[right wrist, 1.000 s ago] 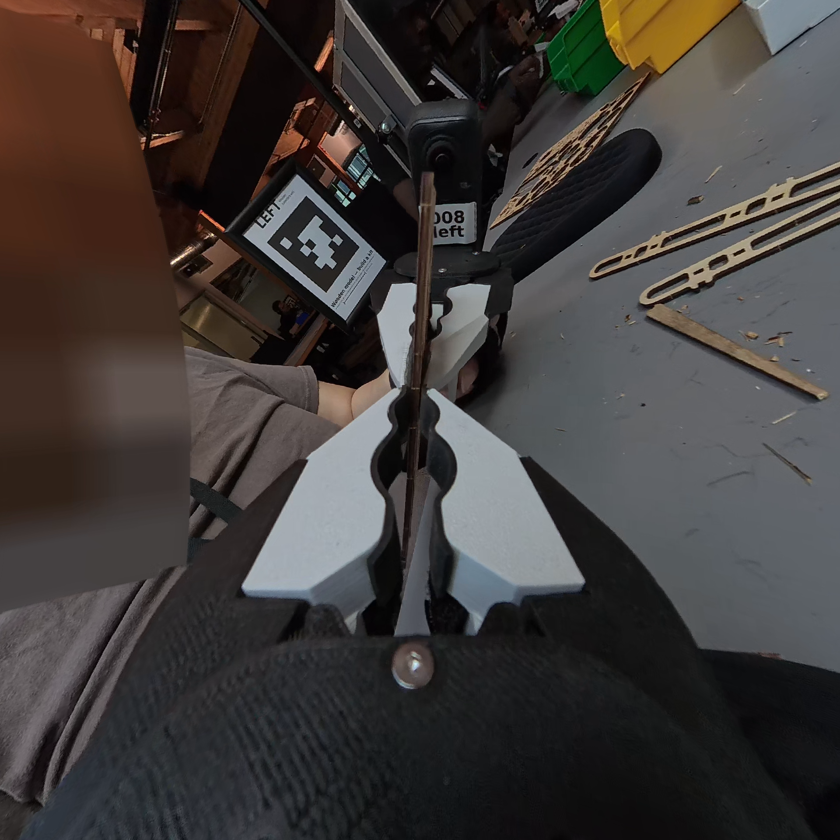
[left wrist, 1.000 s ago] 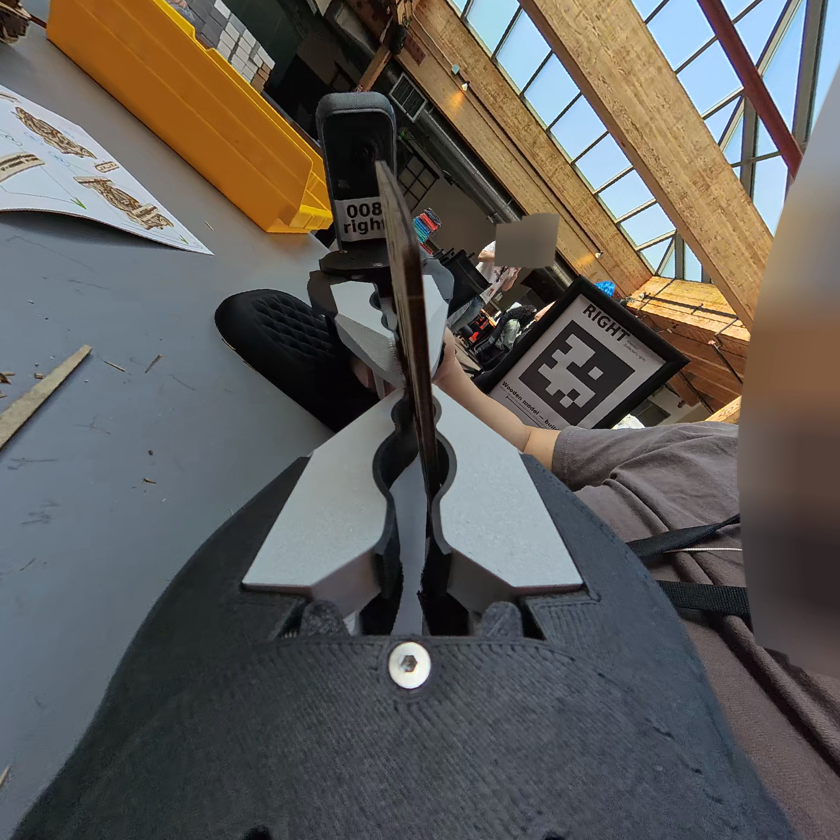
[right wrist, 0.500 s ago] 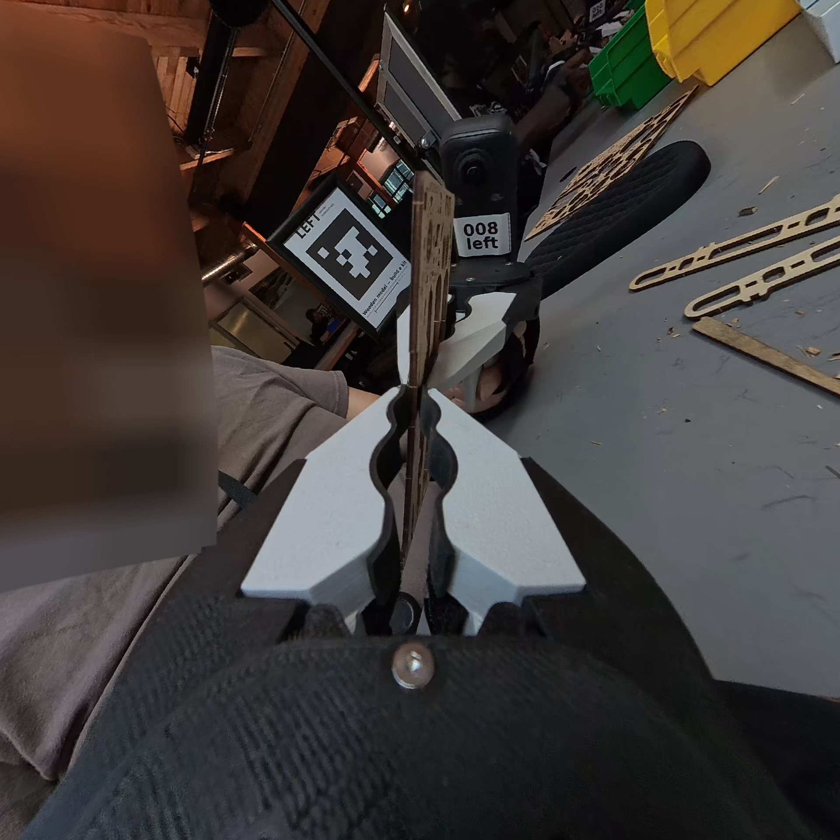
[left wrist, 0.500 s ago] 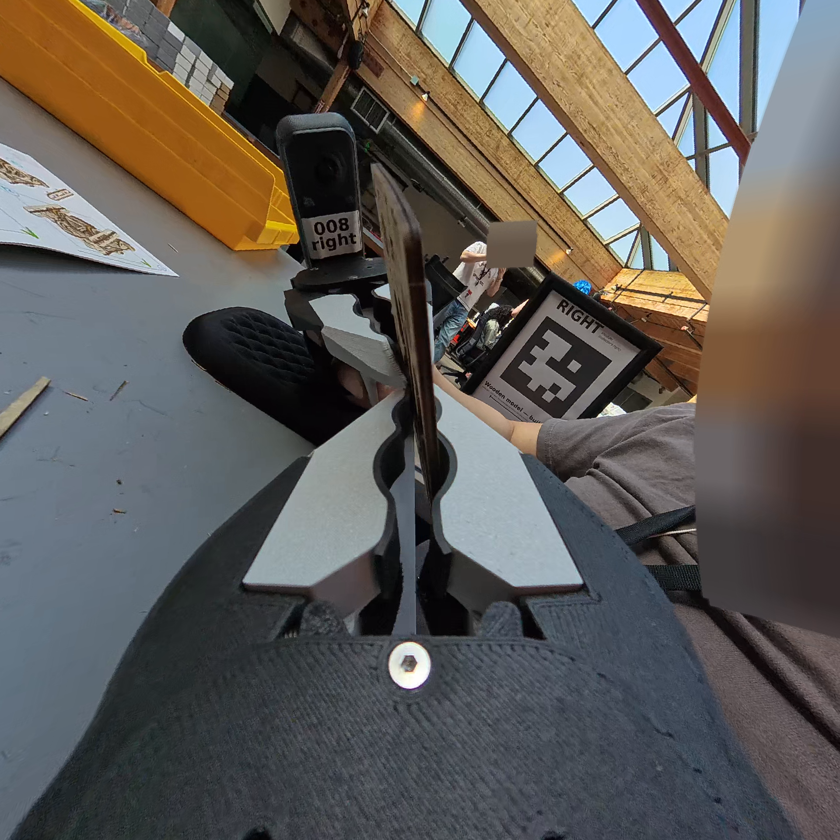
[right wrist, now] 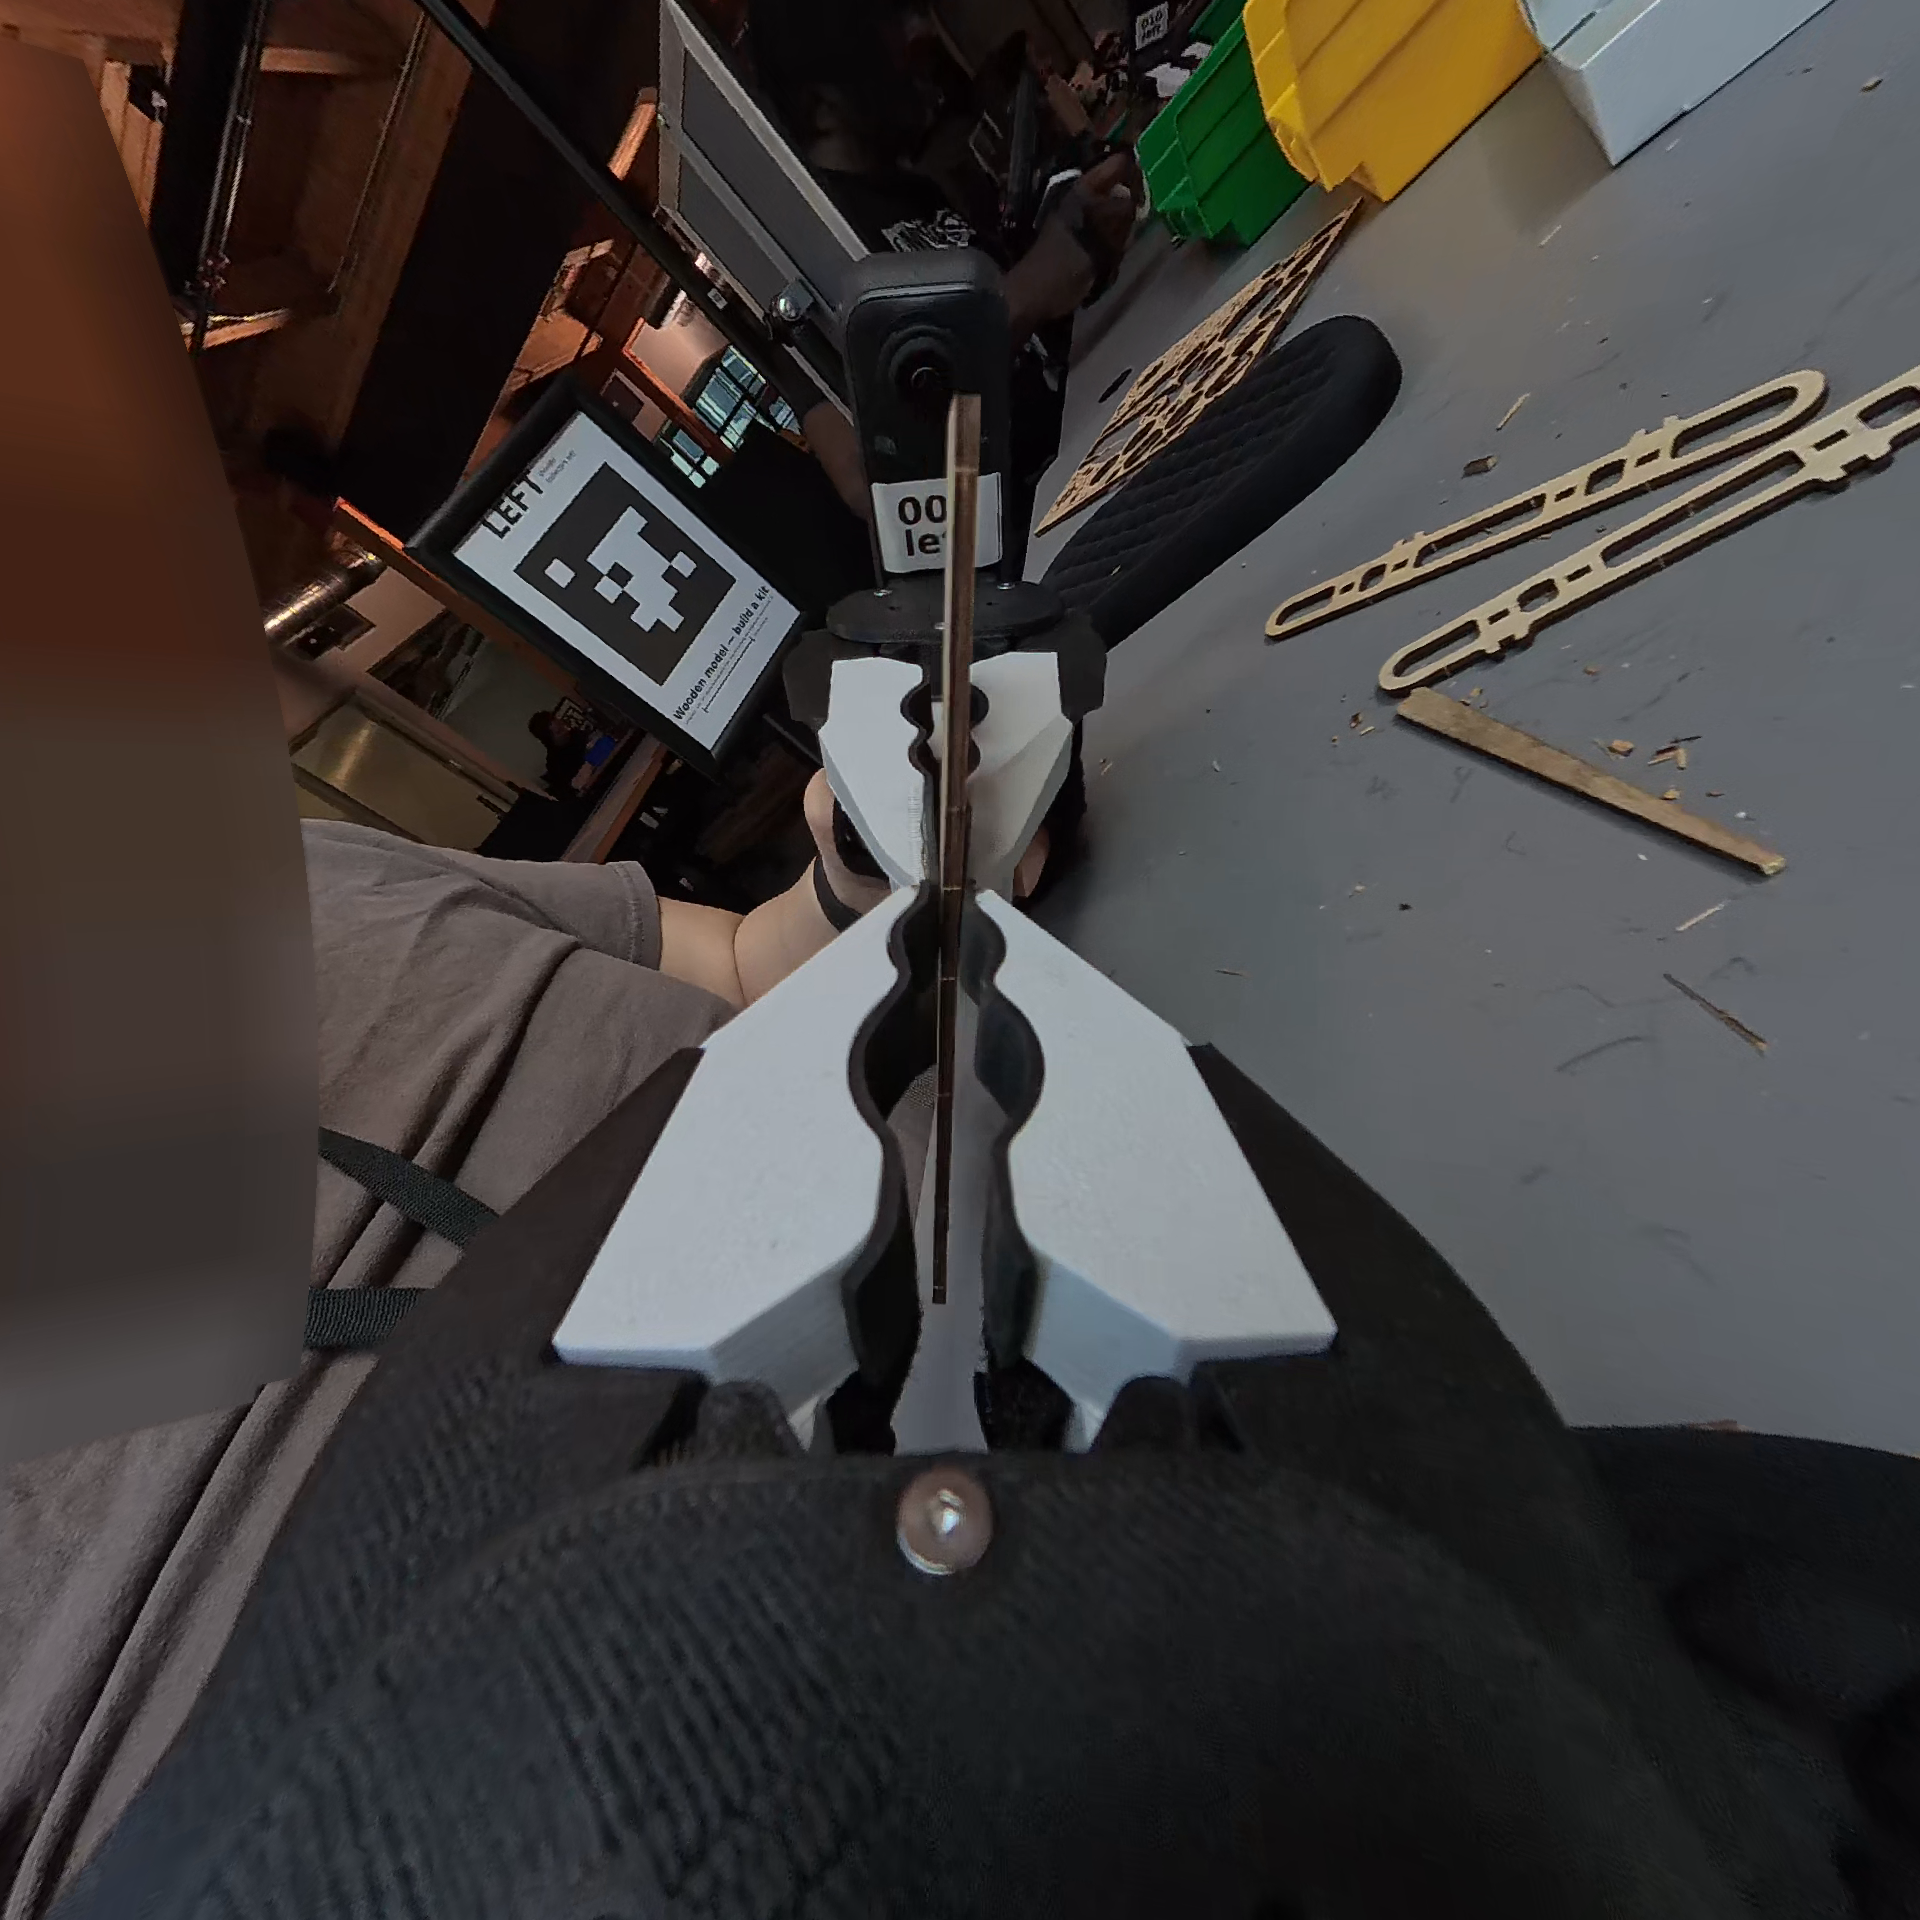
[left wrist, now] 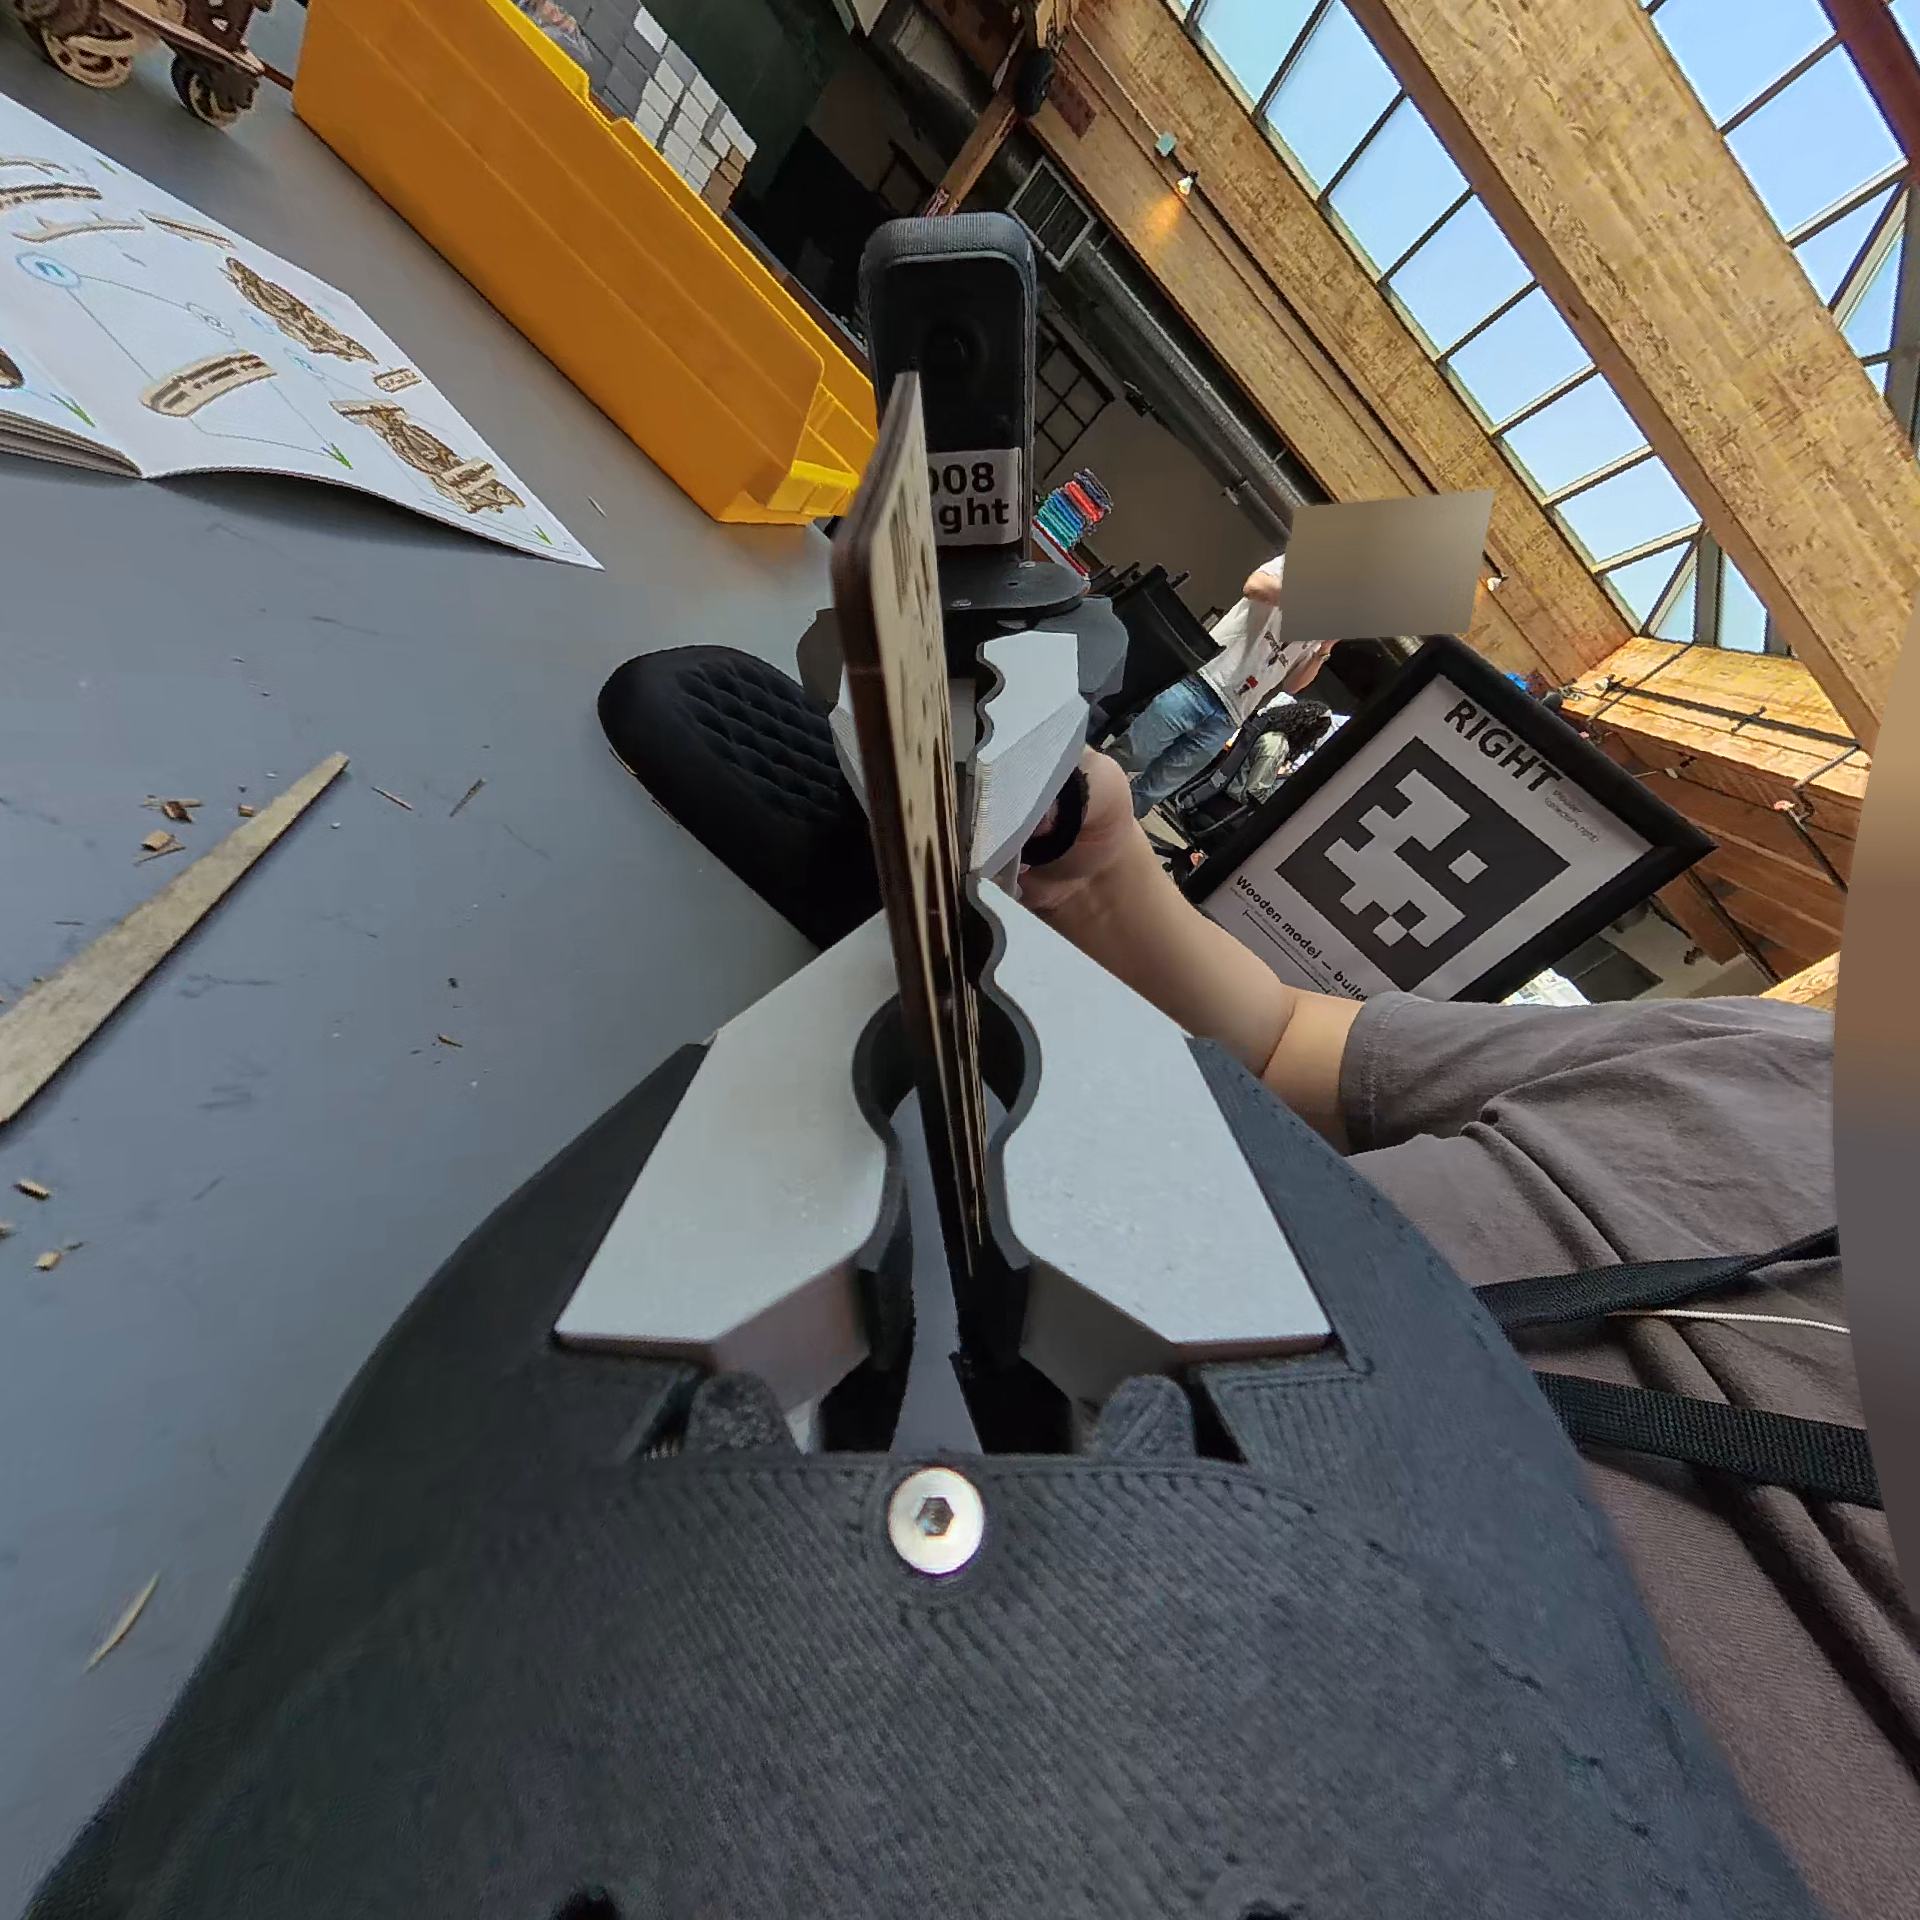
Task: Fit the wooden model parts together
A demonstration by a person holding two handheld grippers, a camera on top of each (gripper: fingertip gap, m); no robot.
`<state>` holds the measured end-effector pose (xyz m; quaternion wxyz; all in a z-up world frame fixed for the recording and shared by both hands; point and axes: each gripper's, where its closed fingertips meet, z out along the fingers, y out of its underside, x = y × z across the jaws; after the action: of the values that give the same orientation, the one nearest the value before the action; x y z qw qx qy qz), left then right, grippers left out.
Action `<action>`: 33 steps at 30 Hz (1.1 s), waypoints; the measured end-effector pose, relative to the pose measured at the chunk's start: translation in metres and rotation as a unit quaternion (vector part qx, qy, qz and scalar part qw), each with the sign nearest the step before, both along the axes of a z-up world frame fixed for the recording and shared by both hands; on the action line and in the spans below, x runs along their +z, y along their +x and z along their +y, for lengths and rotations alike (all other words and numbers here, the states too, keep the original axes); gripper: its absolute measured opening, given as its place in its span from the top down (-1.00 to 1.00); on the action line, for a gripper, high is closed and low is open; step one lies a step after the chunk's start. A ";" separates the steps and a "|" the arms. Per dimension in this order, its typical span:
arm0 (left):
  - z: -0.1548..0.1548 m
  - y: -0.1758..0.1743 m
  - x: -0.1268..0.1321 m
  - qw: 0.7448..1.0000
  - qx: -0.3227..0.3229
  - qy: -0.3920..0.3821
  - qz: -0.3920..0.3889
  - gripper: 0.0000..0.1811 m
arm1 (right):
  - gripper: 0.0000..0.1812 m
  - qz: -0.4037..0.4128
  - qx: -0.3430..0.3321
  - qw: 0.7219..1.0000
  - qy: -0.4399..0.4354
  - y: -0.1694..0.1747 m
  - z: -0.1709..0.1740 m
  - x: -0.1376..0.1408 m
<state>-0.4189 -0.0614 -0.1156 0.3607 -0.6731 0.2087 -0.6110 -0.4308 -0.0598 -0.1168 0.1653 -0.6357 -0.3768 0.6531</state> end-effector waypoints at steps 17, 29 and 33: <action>0.010 -0.006 -0.017 0.996 0.064 -0.011 0.067 1.00 | 0.98 -0.059 -0.034 0.998 0.009 -0.005 0.010 -0.020; 0.011 -0.008 -0.009 0.999 0.043 -0.026 0.017 1.00 | 0.98 -0.042 -0.006 0.999 -0.022 -0.004 0.006 -0.015; 0.011 -0.007 -0.009 0.999 0.035 -0.036 0.007 1.00 | 0.99 -0.039 -0.007 0.999 -0.022 -0.003 0.006 -0.014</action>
<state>-0.4258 -0.0501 -0.1242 0.3559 -0.6968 0.1654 -0.6004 -0.4341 -0.0540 -0.1305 0.1406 -0.6670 -0.3643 0.6345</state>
